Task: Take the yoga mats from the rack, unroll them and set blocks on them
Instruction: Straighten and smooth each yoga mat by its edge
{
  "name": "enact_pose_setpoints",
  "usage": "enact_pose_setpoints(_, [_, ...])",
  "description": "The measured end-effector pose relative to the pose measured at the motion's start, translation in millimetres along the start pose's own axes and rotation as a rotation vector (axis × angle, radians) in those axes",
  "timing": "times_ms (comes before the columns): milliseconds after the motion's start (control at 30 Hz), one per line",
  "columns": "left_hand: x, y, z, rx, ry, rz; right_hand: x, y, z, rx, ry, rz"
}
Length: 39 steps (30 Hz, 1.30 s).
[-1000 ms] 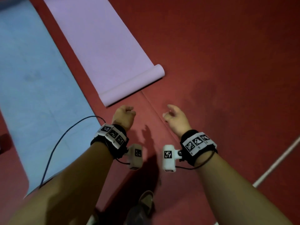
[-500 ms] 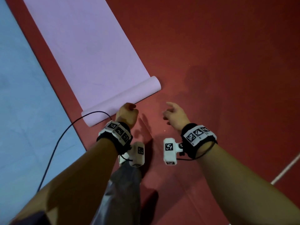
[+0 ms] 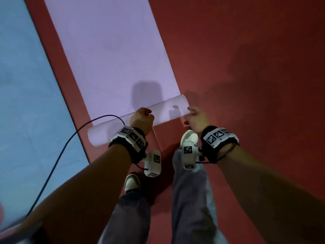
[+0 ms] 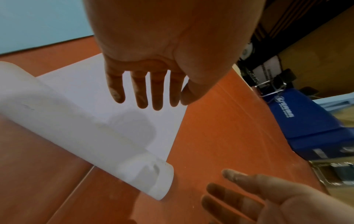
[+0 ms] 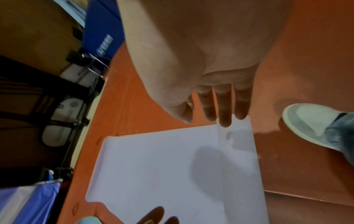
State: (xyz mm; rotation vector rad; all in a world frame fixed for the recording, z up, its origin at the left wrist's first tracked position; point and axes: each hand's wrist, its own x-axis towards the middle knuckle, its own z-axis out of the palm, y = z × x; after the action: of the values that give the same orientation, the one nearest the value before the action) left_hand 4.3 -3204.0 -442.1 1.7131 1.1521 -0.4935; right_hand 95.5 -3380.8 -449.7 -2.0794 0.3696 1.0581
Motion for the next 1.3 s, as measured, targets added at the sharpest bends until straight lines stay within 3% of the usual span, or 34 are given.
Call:
enact_pose_setpoints(167, [71.7,0.0,39.6,-0.082,0.079,-0.110,103.8,-18.4,13.4,-0.261,-0.206,-0.135])
enact_pose_setpoints(367, [128.9,-41.5,85.9,-0.037,0.067,-0.222,187.3,15.8,24.8,-0.453,-0.213,-0.101])
enact_pose_setpoints(467, [150.2,-63.9,103.0,0.078,0.003,-0.202,218.8,32.7,29.0,-0.509,-0.161,-0.118])
enact_pose_setpoints(600, [179.4,-84.2,118.0,0.466,-0.078,-0.027,256.8,55.2,34.7,-0.530,-0.092,-0.121])
enact_pose_setpoints(733, [204.6,-102.2,124.5,0.565,-0.121,-0.006,272.4,76.3,50.6,-0.486,-0.072,-0.144])
enact_pose_setpoints(900, [231.7,-127.4,136.4,0.702,-0.044,0.019,279.0,99.6,60.9,-0.416,0.031,-0.189])
enact_pose_setpoints(1300, [175.9,-165.7,146.2,0.897,-0.019,0.127,228.5,178.2,25.2,-0.339,0.005,-0.088])
